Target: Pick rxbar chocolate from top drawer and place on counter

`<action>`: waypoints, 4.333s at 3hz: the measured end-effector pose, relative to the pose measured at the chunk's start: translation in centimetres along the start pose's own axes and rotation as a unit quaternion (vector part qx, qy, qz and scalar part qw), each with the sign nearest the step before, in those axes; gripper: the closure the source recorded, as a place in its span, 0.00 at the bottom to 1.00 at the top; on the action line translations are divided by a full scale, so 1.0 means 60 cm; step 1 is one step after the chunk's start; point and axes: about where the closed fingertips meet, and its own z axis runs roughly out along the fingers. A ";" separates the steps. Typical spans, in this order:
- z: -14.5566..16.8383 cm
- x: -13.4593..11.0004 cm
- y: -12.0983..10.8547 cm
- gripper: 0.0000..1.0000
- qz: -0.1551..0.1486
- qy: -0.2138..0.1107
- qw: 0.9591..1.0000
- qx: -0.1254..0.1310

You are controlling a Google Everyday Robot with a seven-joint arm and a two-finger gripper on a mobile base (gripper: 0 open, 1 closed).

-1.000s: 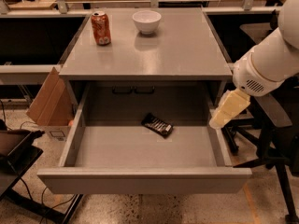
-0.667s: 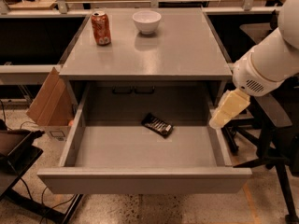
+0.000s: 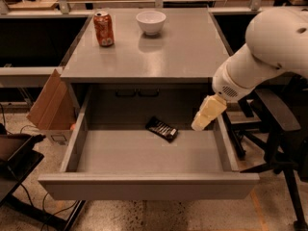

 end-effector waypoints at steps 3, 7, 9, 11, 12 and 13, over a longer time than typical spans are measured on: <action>0.241 -0.024 0.072 0.00 0.048 -0.038 0.995 -0.074; 0.410 -0.029 0.050 0.00 0.063 -0.026 0.993 -0.097; 0.457 -0.028 0.063 0.15 0.062 -0.018 0.992 -0.113; 0.460 -0.033 0.068 0.70 0.065 -0.011 0.991 -0.116; 0.451 -0.037 0.065 0.92 0.065 -0.011 0.991 -0.116; 0.443 -0.044 0.069 1.00 0.060 -0.010 0.991 -0.119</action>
Offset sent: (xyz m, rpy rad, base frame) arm 0.0213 0.0852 -0.1325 0.1459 0.1120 0.0313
